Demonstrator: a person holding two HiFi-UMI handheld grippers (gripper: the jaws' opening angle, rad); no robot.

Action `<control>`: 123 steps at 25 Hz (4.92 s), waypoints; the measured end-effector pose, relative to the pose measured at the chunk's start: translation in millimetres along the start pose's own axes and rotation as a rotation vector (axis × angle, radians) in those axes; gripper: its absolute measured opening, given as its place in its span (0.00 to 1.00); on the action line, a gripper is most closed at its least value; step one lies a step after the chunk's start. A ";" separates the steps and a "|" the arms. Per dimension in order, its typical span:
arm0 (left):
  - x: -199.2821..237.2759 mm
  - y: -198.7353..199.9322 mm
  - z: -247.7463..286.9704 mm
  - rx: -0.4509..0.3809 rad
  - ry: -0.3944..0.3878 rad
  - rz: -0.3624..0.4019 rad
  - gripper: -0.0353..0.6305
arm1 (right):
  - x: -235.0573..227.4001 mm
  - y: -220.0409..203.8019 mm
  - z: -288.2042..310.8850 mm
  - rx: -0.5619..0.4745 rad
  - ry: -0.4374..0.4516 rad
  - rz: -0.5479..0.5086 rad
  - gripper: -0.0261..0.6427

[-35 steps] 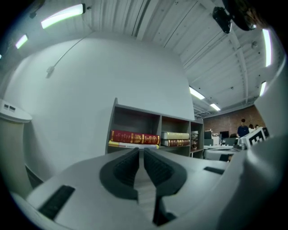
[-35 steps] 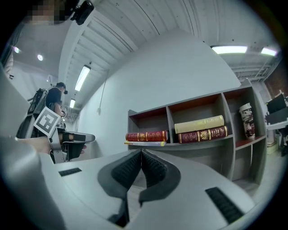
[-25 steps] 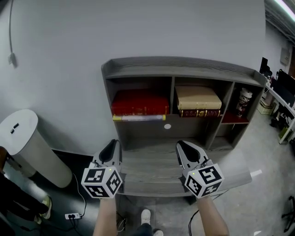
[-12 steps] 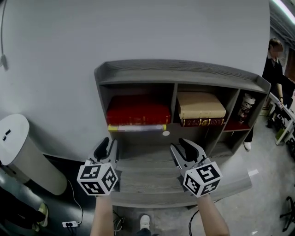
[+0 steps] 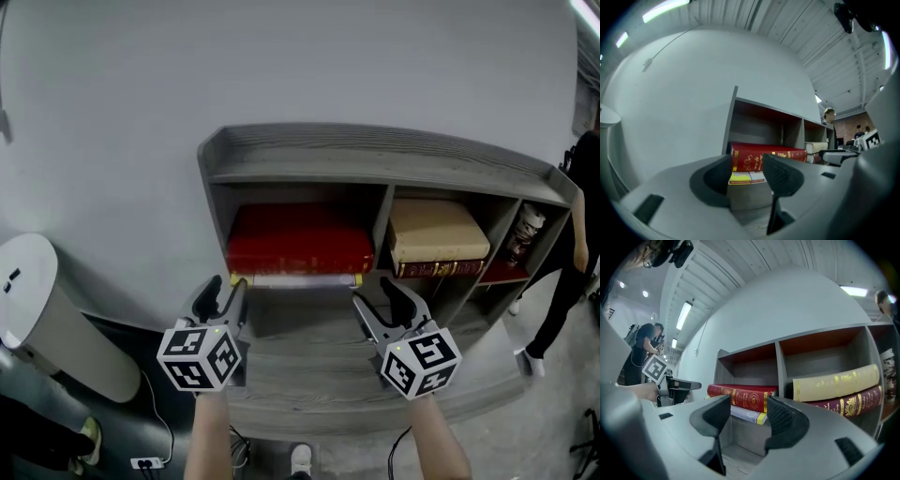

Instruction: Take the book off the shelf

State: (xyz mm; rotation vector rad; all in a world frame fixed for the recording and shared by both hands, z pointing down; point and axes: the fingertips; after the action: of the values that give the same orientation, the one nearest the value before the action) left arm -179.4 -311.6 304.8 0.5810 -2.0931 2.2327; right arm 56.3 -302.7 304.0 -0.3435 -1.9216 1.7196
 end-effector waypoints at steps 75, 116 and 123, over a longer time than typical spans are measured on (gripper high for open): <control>-17.5 16.5 12.7 0.008 -0.196 -0.058 0.41 | -8.3 7.1 24.8 -0.052 -0.070 0.096 0.46; -72.3 45.1 -97.7 -0.173 -0.195 -0.009 0.40 | 25.6 67.7 -74.8 -0.225 -0.080 0.044 0.46; -84.5 43.2 -116.7 -0.186 -0.195 -0.010 0.40 | 30.3 71.6 -97.0 -0.235 -0.085 0.048 0.46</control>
State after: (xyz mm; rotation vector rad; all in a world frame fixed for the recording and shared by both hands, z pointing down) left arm -141.5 -183.2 236.1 0.8222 -2.3486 2.0187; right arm 72.5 -194.4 245.2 -0.4112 -2.2003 1.5622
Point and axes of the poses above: the fingertips, and each gripper's own axes: z forward along the fingers, x to its left, y out of its top, and after that the axes turned 11 degrees about -z, right-handed
